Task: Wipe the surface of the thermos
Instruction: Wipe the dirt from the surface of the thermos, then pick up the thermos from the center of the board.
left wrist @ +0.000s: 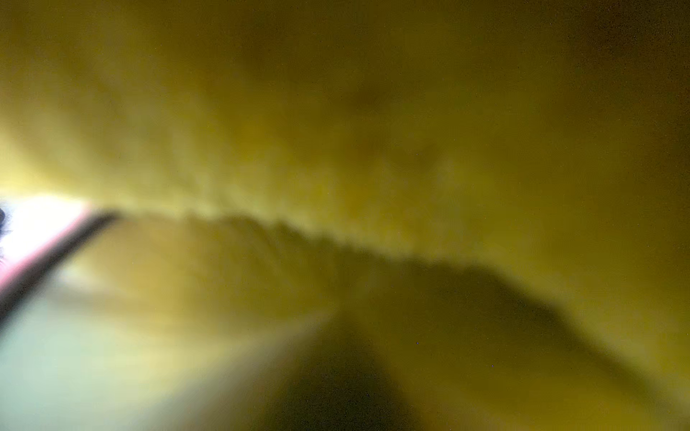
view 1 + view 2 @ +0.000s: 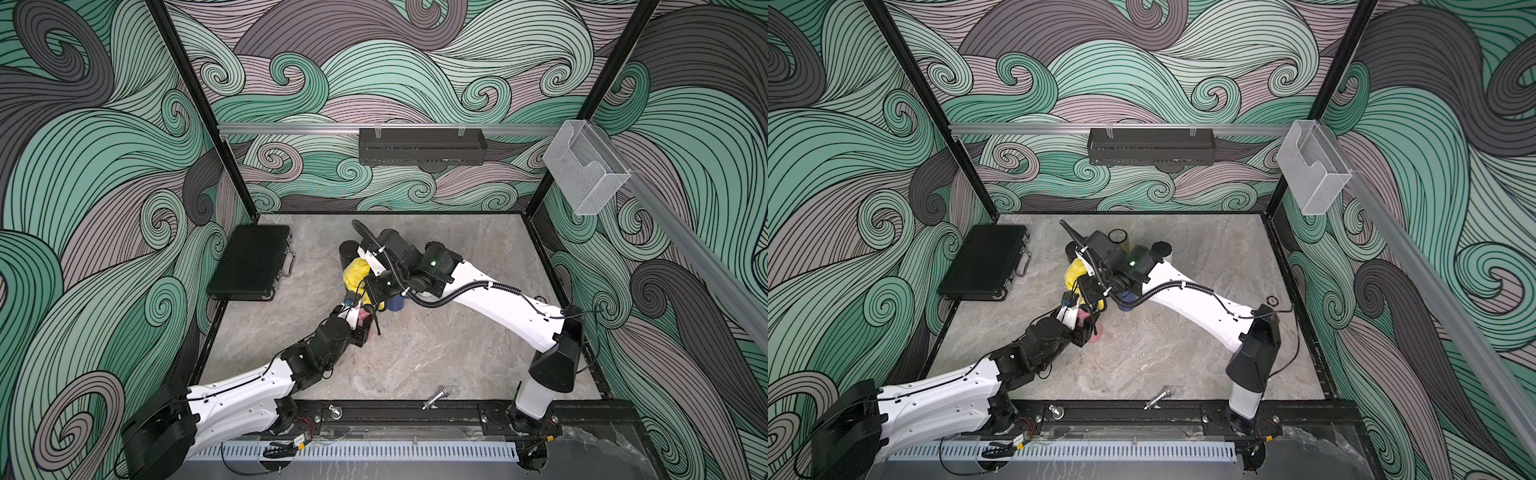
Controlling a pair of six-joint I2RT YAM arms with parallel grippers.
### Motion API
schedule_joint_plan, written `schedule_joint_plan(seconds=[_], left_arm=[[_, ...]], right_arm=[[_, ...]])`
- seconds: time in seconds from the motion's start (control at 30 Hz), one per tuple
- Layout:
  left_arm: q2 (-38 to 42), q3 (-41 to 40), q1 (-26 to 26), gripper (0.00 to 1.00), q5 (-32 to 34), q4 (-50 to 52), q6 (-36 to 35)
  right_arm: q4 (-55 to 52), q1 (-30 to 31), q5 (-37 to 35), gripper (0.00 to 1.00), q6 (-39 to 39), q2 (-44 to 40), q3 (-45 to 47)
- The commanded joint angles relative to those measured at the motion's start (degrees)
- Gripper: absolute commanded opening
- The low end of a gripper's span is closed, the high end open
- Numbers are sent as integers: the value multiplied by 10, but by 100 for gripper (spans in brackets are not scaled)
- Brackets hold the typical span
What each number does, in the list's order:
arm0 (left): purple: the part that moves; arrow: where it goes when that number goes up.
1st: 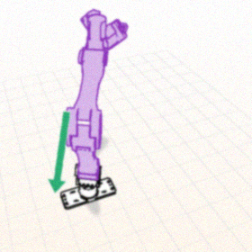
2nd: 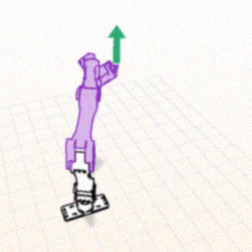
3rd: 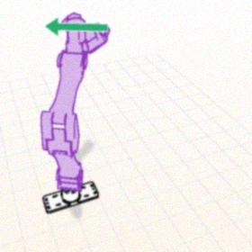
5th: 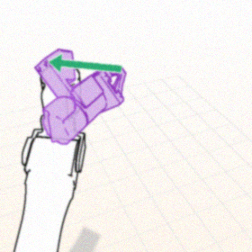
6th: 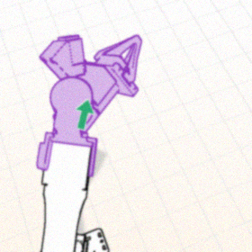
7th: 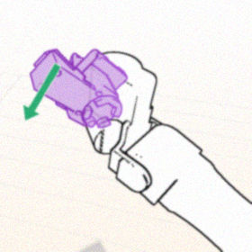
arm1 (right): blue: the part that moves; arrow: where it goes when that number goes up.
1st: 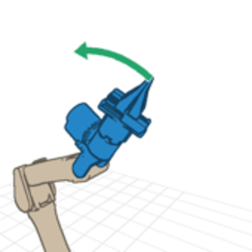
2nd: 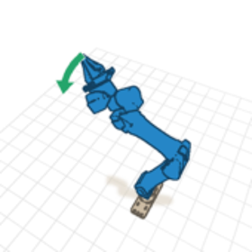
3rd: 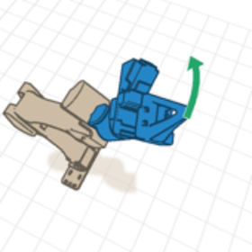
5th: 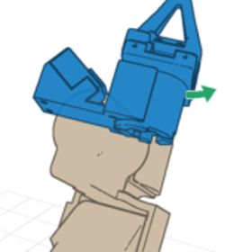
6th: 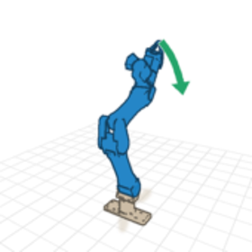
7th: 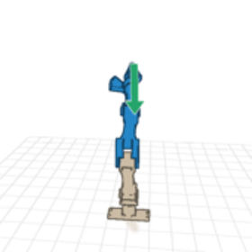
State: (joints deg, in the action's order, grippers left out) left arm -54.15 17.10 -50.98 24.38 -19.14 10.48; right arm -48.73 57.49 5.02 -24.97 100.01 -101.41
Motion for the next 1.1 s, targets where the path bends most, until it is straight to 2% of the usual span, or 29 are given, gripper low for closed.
schedule_joint_plan(seconds=[0.0,0.53,0.9,1.07], left_arm=[[-14,5,4,0,11,25,21],[-21,5,5,0,12,21,23],[-3,11,5,0,7,47,27],[45,26,4,0,-4,101,40]], right_arm=[[-26,54,106,0,-28,-14,34],[33,102,107,0,-101,-112,153],[-19,94,26,0,-79,-193,143],[8,90,-8,0,-63,-267,199]])
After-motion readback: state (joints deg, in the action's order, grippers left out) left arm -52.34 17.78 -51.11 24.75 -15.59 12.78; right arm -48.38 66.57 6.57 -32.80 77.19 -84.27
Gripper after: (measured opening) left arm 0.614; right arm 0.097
